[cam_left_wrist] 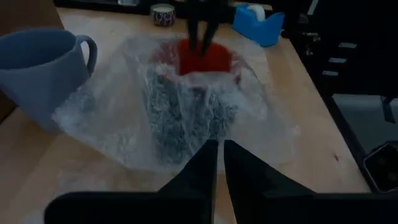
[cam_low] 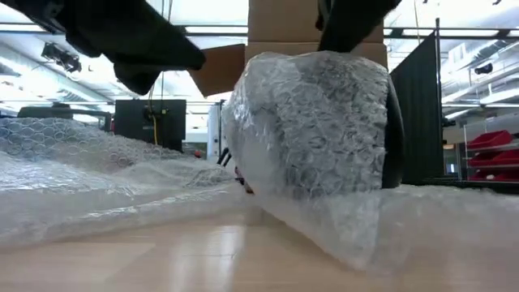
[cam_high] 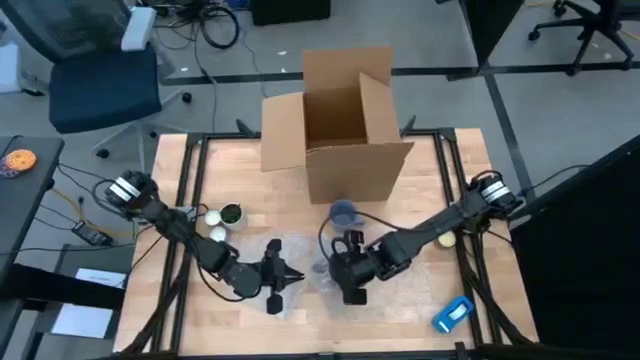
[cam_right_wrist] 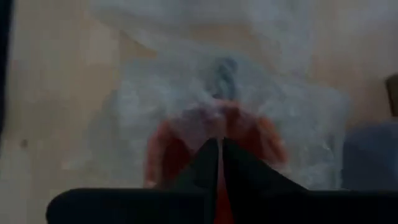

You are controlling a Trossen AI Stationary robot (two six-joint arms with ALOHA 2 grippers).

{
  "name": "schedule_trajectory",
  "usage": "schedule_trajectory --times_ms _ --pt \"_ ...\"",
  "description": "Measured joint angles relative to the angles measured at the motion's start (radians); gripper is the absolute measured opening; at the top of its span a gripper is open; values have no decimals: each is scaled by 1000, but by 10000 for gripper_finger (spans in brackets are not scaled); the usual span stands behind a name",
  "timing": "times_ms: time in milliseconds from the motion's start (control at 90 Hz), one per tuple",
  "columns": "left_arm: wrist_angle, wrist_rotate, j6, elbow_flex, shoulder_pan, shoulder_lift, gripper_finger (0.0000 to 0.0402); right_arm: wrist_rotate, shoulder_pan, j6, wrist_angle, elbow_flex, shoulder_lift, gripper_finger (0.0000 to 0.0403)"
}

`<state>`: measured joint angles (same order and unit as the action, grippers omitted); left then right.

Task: Wrap mug
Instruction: Wrap the black mug with the top bubble wrap

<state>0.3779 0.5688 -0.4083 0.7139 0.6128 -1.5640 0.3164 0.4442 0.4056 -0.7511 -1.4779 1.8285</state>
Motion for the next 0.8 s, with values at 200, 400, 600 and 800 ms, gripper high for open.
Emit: schedule_trajectory --times_ms 200,400,600,800 --pt "26 0 -21 0 0 -30 15 -37 -27 20 66 88 1 0" --pt "30 -2 -20 0 0 -30 15 -78 -35 19 119 115 1 0" --pt "22 -1 -27 0 -2 -30 15 -20 1 -3 21 10 -20 0" --pt "22 -1 -50 0 -3 -30 15 98 65 -26 -9 -44 -54 0"
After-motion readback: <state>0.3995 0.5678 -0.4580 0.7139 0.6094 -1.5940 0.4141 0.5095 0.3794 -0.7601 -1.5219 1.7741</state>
